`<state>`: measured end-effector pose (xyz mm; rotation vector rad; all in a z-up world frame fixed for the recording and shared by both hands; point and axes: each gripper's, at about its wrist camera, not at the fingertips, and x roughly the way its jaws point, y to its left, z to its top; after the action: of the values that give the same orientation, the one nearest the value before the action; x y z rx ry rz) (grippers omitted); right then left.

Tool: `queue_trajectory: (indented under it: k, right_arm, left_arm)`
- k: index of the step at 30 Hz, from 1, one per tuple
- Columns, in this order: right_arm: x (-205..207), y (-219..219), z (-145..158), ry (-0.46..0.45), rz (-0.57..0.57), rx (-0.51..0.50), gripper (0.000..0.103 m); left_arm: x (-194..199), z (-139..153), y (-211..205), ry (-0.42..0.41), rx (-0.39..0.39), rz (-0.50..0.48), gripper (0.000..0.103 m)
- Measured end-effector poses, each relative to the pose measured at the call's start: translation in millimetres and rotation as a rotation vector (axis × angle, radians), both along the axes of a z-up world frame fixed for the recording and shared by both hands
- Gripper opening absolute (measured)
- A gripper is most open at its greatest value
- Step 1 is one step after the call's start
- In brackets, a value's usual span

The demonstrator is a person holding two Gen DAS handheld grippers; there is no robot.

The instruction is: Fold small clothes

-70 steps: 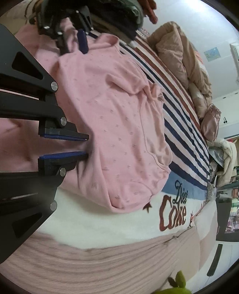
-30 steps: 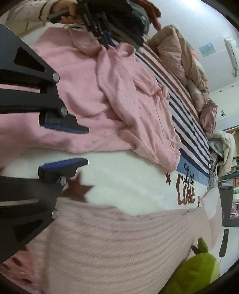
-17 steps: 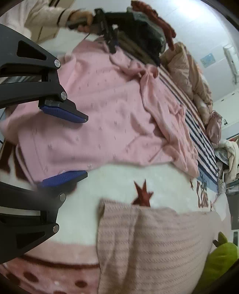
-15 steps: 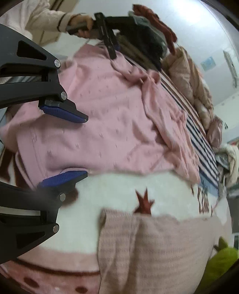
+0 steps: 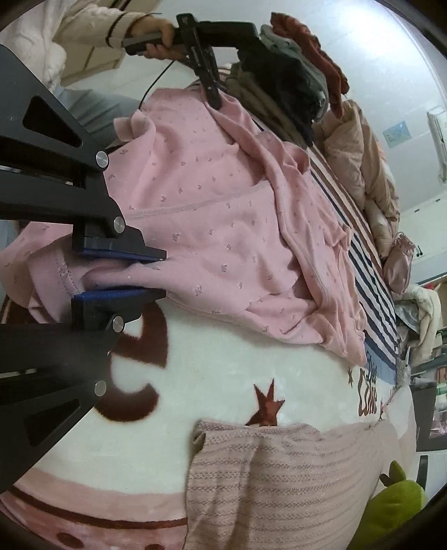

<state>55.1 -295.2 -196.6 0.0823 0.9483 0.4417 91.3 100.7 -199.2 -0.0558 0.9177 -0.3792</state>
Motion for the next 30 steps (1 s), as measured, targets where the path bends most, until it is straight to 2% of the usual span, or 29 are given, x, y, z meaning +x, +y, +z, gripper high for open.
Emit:
queue_trajectory:
  k: [1,3,5,7,9,11,12,13,14,15,16,18,22,30]
  right_arm:
    - [1,0,0,0.002,0.005,-0.001,0.009]
    - [6,0,0,0.017,0.017,0.005,0.012]
    - [15,-3,-2,0.039,-0.003,0.031,0.019]
    - [24,-4,-5,0.066,-0.013,0.063,0.029]
    - [33,0,-7,0.07,-0.004,0.08,0.034]
    - [40,5,-9,0.073,-0.002,0.097,0.035]
    - [42,8,-10,0.071,-0.004,0.101,0.028]
    - [42,11,-10,0.064,-0.006,0.095,0.011]
    - [42,15,-10,0.058,-0.003,0.086,0.007]
    - [39,19,-9,0.05,0.006,0.085,0.007]
    - [35,24,-6,0.034,0.02,0.087,0.006]
    - [25,27,0,0.011,0.041,0.12,0.005]
    - [2,23,19,-0.044,0.044,0.226,0.004]
    - [-51,27,51,-0.102,0.102,0.34,0.004]
  left_arm:
    - [-1,1,3,0.006,-0.009,-0.007,0.014]
    - [1,3,5,0.012,-0.042,-0.026,0.023]
    - [8,6,8,-0.001,-0.095,-0.031,0.067]
    - [17,8,4,-0.028,-0.112,-0.018,0.071]
    - [33,1,-7,-0.012,-0.071,-0.011,0.071]
    - [47,-11,-19,0.012,-0.06,-0.001,0.07]
    - [51,-12,-26,-0.002,-0.043,0.003,0.07]
    - [51,-11,-31,-0.011,-0.025,0.002,0.058]
    - [51,-9,-36,-0.014,-0.017,-0.006,0.03]
    - [51,-7,-39,-0.005,-0.032,-0.027,0.015]
    - [50,-3,-41,0.004,-0.053,-0.05,0.008]
    - [42,5,-44,-0.033,-0.013,-0.064,0.007]
    - [11,26,-34,-0.085,-0.063,-0.109,0.007]
    - [-45,68,-10,-0.159,-0.09,-0.131,0.007]
